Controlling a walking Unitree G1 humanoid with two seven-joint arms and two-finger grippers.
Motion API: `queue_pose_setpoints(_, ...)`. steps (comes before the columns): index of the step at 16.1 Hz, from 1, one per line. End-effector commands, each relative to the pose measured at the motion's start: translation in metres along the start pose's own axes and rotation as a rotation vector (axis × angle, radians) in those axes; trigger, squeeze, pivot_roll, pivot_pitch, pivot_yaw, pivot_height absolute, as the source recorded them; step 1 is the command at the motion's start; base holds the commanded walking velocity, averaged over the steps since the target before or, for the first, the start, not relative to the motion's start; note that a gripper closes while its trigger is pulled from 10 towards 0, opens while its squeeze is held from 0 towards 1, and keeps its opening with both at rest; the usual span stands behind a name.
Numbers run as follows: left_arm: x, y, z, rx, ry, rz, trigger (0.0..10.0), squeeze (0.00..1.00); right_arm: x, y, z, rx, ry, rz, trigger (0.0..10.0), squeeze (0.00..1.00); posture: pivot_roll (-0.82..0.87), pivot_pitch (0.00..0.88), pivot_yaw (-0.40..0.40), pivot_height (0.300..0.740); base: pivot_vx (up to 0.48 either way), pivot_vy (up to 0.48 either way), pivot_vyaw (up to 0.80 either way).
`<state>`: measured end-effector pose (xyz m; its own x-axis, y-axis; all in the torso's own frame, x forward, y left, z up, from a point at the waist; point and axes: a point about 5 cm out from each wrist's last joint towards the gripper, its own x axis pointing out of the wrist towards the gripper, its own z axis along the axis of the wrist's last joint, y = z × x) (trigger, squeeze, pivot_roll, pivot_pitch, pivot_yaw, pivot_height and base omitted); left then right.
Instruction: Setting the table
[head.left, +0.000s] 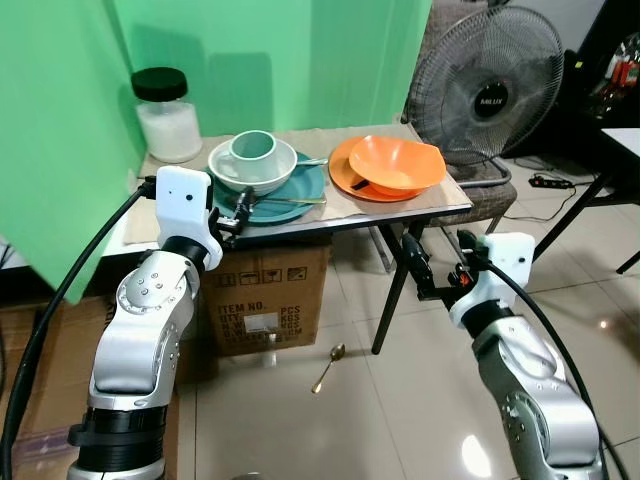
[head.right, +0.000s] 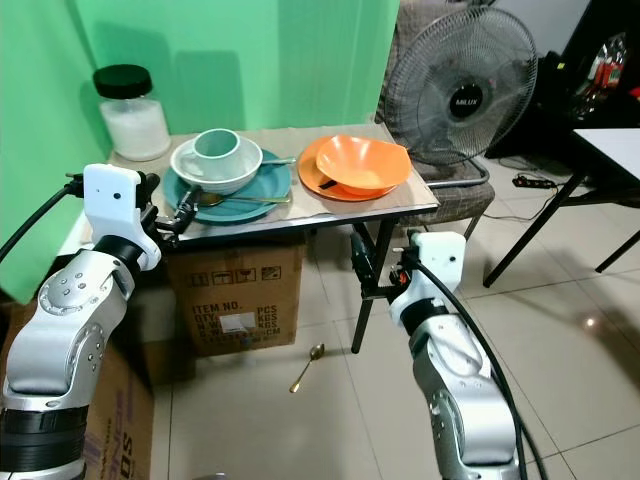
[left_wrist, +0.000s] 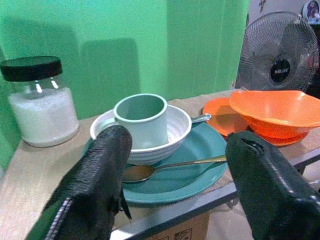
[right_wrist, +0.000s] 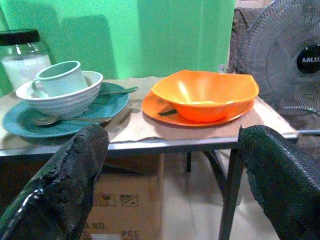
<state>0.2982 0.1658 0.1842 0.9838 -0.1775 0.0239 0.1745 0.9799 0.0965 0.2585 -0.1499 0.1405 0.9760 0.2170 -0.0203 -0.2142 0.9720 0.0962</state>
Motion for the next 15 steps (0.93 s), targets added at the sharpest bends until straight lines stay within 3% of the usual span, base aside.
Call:
queue_pose_setpoints(1,0.0013,-0.0019,0.0045,0.005,-0.009,-0.012,10.0,1.0,0.0019,0.0019,0.0016,-0.028,0.002,0.018,10.0,0.0,0.05,0.0,-0.051,0.74,0.296,0.0,0.8)
queue_pose_setpoints(3,0.0006,-0.0018,0.0045,0.007,-0.009,-0.014,10.0,1.0,0.0024,0.0033,0.0015,-0.02,-0.001,0.024,10.0,0.0,0.05,0.0,-0.051,0.74,0.302,0.0,0.8)
queue_pose_setpoints(7,-0.0012,-0.0029,0.0049,0.011,-0.01,-0.024,10.0,1.0,0.0008,0.0003,0.0015,0.006,-0.005,0.015,10.0,0.0,0.05,0.0,-0.052,0.74,0.327,0.0,0.0)
queue_pose_setpoints(12,-0.0071,-0.0056,0.0009,0.077,0.007,-0.056,10.0,1.0,0.0037,0.0004,0.0039,-0.047,-0.003,0.099,10.0,0.0,0.06,0.0,-0.069,0.74,0.317,0.0,0.0)
queue_pose_setpoints(15,-0.0051,-0.0062,0.0021,0.096,0.002,-0.119,10.0,1.0,0.004,-0.0028,0.0041,-0.026,-0.007,0.098,10.0,0.0,0.06,0.0,-0.076,0.74,0.0,0.0,0.0)
